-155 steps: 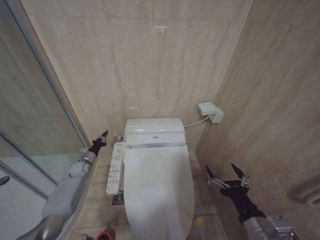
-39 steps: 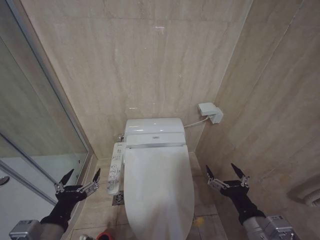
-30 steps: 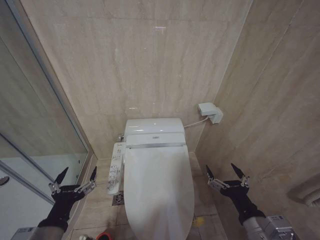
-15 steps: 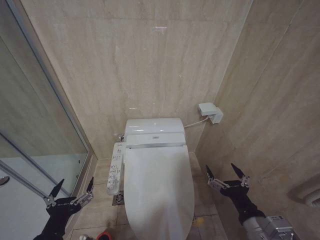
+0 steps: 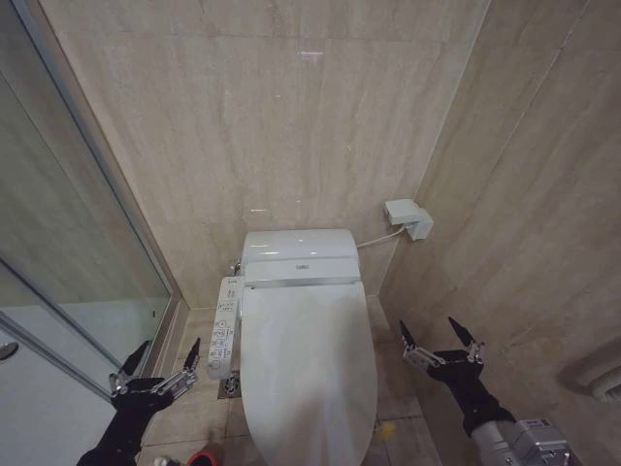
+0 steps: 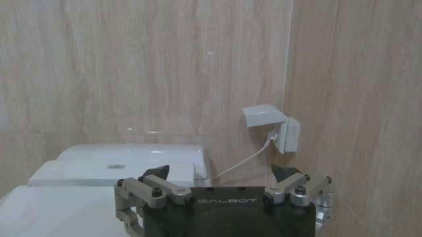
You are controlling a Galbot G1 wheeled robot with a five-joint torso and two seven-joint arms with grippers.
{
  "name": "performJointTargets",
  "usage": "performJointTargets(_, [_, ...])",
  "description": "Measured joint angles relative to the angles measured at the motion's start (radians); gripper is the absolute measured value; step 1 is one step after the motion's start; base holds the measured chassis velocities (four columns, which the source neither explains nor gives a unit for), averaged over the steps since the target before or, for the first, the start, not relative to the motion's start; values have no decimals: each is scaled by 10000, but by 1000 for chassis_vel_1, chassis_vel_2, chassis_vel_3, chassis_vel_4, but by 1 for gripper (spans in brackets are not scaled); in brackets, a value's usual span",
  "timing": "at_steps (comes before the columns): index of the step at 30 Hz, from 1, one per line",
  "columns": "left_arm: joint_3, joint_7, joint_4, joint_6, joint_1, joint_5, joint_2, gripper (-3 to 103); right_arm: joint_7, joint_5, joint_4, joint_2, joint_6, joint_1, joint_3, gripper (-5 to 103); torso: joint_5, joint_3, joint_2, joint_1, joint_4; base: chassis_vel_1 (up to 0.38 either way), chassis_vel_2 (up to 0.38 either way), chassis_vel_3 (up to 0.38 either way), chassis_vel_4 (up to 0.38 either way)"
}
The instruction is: Open the toilet lid, clean the toilet bowl with a toilet brush, close the toilet lid, and flush.
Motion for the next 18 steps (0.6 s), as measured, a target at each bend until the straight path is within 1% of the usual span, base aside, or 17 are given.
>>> performJointTargets(3, [8,43,0,114,-72,19,40,100,0,0,0,0,0,0,0,100,0,0,0,0,0,0,0,0,0])
performJointTargets(8, [-94,18,0,138,23,390,105,100,0,0,0,0,0,0,0,100,0,0,0,0,1,0,0,0,0])
performJointTargets(11, [-122,-64,1,-194,93,1023,78,100,0,0,0,0,0,0,0,100,0,0,0,0,1,0,0,0,0])
performJointTargets(12, [-122,-64,1,-194,93,1023,78,100,0,0,0,0,0,0,0,100,0,0,0,0,1,0,0,0,0])
performJointTargets(15, [-157,-156,2,-617,139,1742,27,100,0,0,1,0,0,0,0,100,0,0,0,0,0,0,0,0,0])
performJointTargets(18, [-181,-204,4,-695,180,1863,12,100,0,0,0,0,0,0,0,100,0,0,0,0,0,0,0,0,0])
